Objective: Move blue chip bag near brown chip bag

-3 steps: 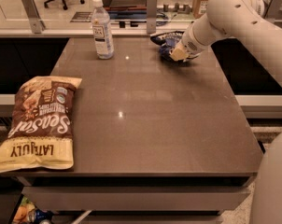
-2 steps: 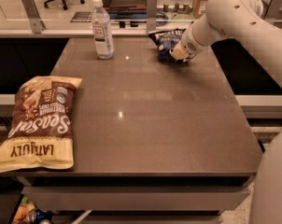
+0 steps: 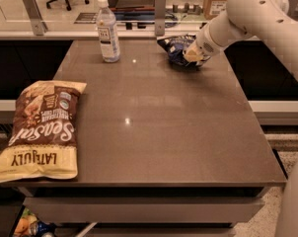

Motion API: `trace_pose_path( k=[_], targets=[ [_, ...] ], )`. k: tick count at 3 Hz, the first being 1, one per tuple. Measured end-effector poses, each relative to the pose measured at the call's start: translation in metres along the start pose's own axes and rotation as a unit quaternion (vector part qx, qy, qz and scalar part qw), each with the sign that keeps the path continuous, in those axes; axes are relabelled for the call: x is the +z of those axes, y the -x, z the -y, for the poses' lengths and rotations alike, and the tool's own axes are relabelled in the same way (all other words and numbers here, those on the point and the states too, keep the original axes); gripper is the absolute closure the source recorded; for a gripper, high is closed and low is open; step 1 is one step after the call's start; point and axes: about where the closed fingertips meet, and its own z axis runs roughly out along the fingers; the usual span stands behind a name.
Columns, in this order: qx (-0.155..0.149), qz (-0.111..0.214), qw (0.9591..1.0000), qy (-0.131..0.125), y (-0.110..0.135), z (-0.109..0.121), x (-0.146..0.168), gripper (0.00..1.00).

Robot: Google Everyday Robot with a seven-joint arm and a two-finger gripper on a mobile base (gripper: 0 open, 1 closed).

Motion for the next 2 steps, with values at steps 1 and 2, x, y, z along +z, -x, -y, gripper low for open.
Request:
trace_pose_path(
  k=[1, 2],
  targets=[
    [-0.001, 0.016, 0.9998, 0.009, -0.001, -0.001, -0.034, 1.0],
    [-0.002, 0.039, 0.9992, 0.013, -0.003, -0.004, -0.068, 1.0]
  ],
)
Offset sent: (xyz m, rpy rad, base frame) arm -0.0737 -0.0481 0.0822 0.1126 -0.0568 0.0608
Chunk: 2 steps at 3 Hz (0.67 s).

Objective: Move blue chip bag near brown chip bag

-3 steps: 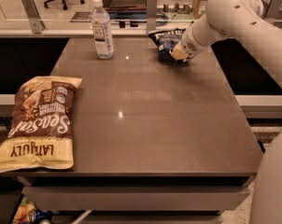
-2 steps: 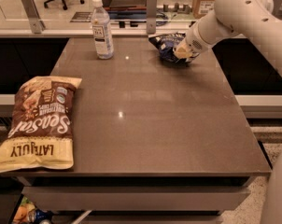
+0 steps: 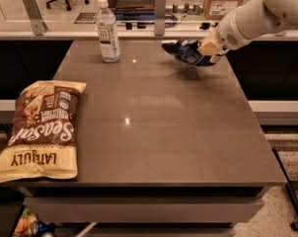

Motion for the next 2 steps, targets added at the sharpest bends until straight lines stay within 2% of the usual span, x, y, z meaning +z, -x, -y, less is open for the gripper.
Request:
trace_pose_path(
  k=[1, 2],
  targets=[
    [-0.01, 0.021, 0.9995, 0.021, 0.005, -0.015, -0.033, 1.0],
    [-0.033, 0.035, 0.9974, 0.054, 0.012, -0.044, -0.059, 1.0]
  ],
)
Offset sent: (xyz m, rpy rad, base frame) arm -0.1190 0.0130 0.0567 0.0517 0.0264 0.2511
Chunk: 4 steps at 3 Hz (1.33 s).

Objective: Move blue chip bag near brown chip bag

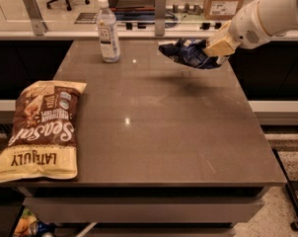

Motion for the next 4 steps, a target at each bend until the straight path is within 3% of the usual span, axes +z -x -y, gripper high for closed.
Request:
trace_pose_path(
  k=[2, 4],
  targets=[
    [-0.054, 0.009, 0.9968, 0.059, 0.019, -0.084, -0.031, 1.0],
    [-0.093, 0.025, 0.9912, 0.09, 0.033, -0.17, -0.028, 1.0]
  ],
)
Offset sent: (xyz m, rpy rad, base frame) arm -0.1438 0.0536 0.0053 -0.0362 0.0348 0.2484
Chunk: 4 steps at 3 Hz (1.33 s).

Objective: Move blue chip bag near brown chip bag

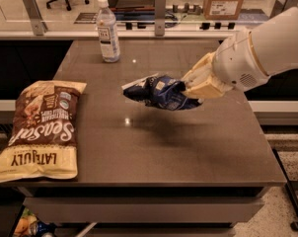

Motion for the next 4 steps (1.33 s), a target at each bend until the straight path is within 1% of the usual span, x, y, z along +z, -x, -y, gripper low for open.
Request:
trace_pose_path(
  k=[1, 2, 3, 4],
  targets=[
    [-0.021, 0.011, 0.9997, 0.008, 0.017, -0.034, 0.018, 1.0],
    [-0.046, 0.03, 0.9981, 0.028, 0.038, -0.063, 0.043, 1.0],
    [-0.074, 0.047, 0.9947, 0.054, 0.056, -0.086, 0.062, 0.85],
    [-0.079, 0.046, 0.9943, 0.055, 0.06, -0.088, 0.062, 0.61]
  ],
)
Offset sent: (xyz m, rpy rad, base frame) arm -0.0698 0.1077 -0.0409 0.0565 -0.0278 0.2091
